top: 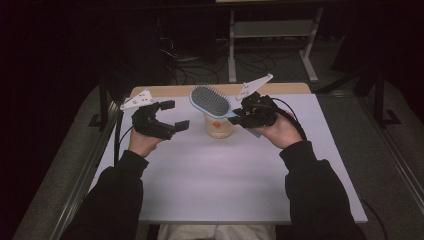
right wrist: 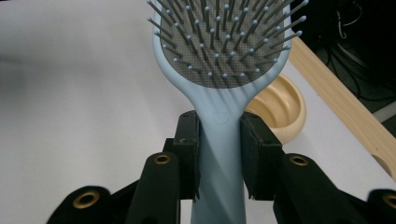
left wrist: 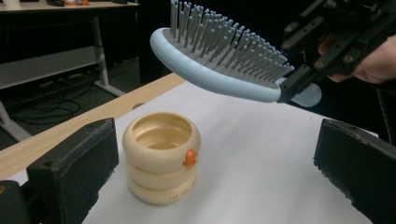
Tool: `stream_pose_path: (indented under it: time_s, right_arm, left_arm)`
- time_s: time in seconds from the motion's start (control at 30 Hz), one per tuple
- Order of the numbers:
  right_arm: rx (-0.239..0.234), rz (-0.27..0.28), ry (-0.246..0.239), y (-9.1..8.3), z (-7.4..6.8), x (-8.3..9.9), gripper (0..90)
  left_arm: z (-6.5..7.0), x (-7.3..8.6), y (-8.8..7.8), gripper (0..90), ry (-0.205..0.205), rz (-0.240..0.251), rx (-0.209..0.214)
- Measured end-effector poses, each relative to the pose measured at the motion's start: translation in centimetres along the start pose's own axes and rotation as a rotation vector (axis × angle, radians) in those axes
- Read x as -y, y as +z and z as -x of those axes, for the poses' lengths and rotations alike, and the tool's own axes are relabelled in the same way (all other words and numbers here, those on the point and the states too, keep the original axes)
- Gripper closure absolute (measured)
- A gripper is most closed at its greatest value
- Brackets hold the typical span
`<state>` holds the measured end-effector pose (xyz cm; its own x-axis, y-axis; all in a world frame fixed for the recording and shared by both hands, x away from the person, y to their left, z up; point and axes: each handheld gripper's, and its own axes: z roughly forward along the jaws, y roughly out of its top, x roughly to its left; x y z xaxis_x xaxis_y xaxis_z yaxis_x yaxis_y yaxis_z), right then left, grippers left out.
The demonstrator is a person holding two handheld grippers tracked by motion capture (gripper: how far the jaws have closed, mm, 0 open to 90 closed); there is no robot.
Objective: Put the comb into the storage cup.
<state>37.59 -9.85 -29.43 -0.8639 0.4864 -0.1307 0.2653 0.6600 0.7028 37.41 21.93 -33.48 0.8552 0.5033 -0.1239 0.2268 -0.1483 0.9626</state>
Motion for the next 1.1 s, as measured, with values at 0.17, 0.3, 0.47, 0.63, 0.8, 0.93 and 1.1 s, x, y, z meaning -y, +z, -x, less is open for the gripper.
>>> stream_pose_path:
  time_s: [0.17,0.3,0.47,0.63,0.8,0.93,1.1]
  right_arm:
    - [0.010,0.019,0.009,-0.1,0.3,-0.1,68.6]
    - [0.019,0.025,0.011,0.0,0.4,-0.1,68.6]
    - [0.031,0.032,0.016,-0.1,0.7,-0.1,68.6]
    - [0.032,0.040,0.020,0.0,0.9,0.0,68.6]
    - [0.046,0.037,0.016,0.5,0.9,-0.1,68.6]
    - [0.046,0.046,0.008,0.7,0.9,-0.2,68.6]
    - [0.061,0.060,0.008,0.9,0.8,-0.3,68.6]
  left_arm:
    - [-0.2,-0.7,1.1,0.0,-0.025,0.001,-0.019]
    - [-0.3,-1.2,1.9,0.0,-0.036,0.004,-0.027]
    - [-0.2,-1.5,2.8,0.0,-0.043,0.001,-0.021]
    - [-0.2,-1.7,3.7,0.0,-0.068,-0.011,-0.007]
    - [0.0,-2.0,4.5,0.0,-0.076,-0.014,0.006]
    - [0.1,-2.3,4.9,0.0,-0.087,-0.005,0.003]
    - [0.0,-2.7,5.3,0.0,-0.107,-0.003,-0.013]
